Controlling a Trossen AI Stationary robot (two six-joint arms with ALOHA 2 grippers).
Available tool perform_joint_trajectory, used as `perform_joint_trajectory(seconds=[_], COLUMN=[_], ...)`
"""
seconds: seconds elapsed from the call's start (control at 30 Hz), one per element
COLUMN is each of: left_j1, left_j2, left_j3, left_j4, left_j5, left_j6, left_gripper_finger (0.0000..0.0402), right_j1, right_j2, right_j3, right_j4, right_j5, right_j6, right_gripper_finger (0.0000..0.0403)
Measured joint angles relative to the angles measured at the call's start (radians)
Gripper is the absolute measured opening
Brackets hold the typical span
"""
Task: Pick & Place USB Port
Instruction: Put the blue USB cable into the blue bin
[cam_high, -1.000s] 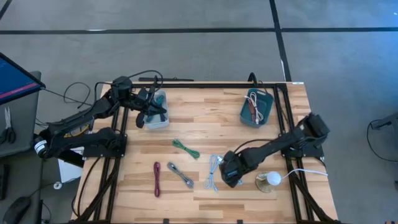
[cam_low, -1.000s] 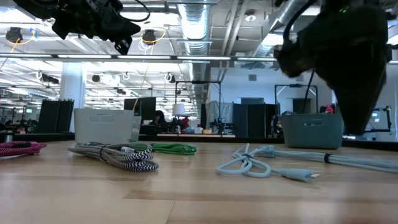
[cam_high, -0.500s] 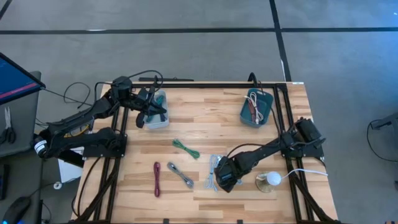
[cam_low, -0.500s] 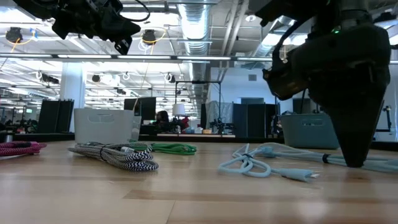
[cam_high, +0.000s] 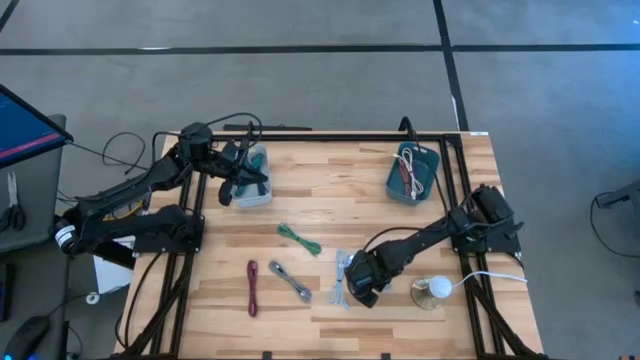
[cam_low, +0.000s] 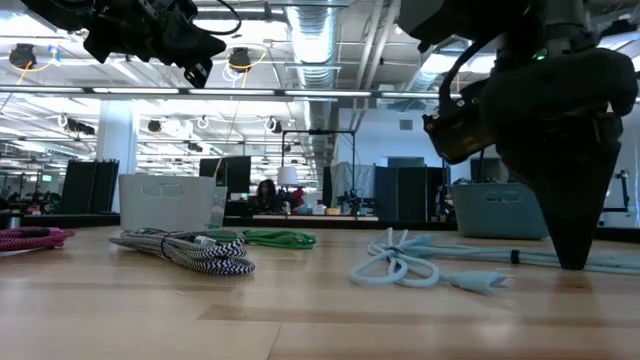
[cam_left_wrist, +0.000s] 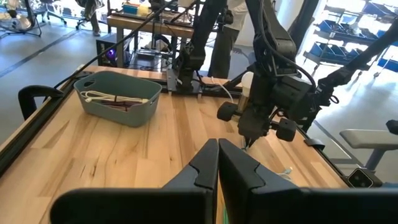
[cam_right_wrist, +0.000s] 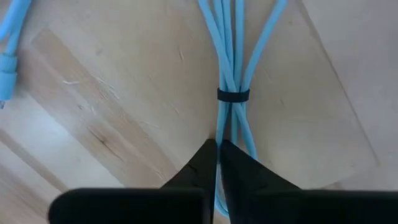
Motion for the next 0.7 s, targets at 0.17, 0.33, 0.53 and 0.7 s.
perform_joint_trajectory(seconds=[0.17,0.33,0.53,0.7], left_j1=[0.0,0.0,0.0,0.0], left_j2=[0.0,0.0,0.0,0.0], left_j3=[0.0,0.0,0.0,0.0], left_j4=[-0.002,-0.003,-0.003,-0.003], left_j5=[0.0,0.0,0.0,0.0], left_j6=[0.0,0.0,0.0,0.0], left_gripper_finger=[0.0011,0.0011,0.0011,0.0011], right_j1=[0.001,-0.002,-0.013,-0.016], right_j2=[-0.025,-0.112,-0.255,-0.373], right_j3=[-0.002,-0.002,-0.001,-0.001], right_j4=[-0.029,-0.101,-0.221,-0.317], right_j5=[0.07,0.154,0.27,0.404], right_j6=[-0.026,-0.001,0.058,0.127], right_gripper_finger=[0.0003,0.0001,0.0001,0.0])
